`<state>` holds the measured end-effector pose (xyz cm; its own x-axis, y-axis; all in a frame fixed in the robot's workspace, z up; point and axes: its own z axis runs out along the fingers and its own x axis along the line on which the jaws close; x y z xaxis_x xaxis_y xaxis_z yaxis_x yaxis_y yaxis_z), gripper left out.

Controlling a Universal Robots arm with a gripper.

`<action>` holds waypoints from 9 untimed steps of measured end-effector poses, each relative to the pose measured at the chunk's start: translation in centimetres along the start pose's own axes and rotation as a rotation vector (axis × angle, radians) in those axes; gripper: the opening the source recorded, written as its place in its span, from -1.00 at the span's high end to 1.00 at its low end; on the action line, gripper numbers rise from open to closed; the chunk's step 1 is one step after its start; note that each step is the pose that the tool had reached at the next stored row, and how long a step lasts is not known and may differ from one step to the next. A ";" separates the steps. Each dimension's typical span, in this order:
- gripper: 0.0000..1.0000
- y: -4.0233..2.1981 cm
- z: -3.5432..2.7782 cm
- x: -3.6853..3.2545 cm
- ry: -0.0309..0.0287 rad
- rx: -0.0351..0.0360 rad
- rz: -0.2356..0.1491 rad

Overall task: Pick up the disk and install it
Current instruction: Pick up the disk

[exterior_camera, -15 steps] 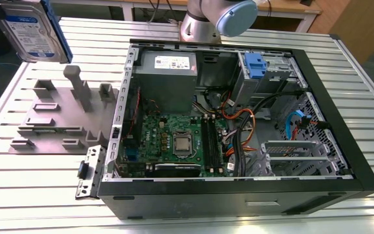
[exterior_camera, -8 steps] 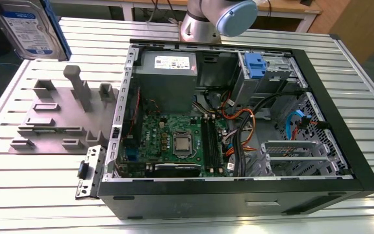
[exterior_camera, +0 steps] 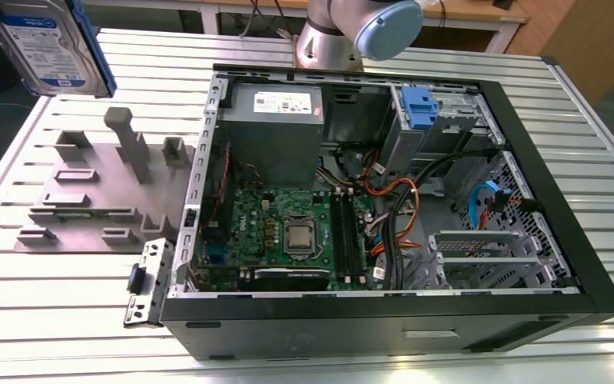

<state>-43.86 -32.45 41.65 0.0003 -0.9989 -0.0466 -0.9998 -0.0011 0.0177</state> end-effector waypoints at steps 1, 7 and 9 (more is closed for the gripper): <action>0.27 0.00 -0.02 0.00 0.0003 0.0000 0.000; 0.27 0.00 -0.15 -0.01 0.0014 -0.0002 0.000; 0.27 0.01 -0.19 -0.01 0.0015 -0.0001 0.000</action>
<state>-43.86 -32.45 41.85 0.0003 -0.9990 -0.0451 -0.9998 -0.0011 0.0178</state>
